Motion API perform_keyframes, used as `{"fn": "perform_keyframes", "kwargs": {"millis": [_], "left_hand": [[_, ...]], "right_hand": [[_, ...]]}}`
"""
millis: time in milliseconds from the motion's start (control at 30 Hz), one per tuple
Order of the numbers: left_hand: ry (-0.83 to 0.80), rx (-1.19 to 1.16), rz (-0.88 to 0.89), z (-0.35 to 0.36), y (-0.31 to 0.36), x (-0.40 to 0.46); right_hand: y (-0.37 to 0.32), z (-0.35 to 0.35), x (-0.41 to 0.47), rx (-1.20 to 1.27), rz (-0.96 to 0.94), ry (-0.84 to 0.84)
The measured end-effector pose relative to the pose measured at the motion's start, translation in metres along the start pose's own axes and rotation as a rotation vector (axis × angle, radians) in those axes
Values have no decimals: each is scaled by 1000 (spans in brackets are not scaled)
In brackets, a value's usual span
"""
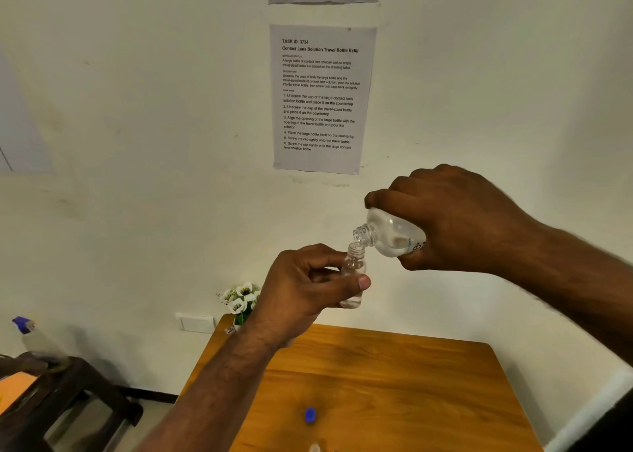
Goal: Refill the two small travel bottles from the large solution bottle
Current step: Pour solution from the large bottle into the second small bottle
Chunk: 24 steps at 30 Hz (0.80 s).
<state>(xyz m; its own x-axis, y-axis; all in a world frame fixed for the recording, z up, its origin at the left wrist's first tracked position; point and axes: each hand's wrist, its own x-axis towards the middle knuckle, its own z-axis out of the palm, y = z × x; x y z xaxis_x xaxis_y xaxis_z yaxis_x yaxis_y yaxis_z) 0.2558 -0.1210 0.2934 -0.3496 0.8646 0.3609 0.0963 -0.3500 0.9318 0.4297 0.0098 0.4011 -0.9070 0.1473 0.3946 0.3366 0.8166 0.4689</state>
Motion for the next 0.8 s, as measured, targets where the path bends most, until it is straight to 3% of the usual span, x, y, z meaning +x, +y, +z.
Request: {"fn": "perform_keyframes", "kwargs": {"millis": [800], "left_hand": [[-7,8,2,0,2,-2]], "right_hand": [[-2,-2,0,-24,-4,1]]}}
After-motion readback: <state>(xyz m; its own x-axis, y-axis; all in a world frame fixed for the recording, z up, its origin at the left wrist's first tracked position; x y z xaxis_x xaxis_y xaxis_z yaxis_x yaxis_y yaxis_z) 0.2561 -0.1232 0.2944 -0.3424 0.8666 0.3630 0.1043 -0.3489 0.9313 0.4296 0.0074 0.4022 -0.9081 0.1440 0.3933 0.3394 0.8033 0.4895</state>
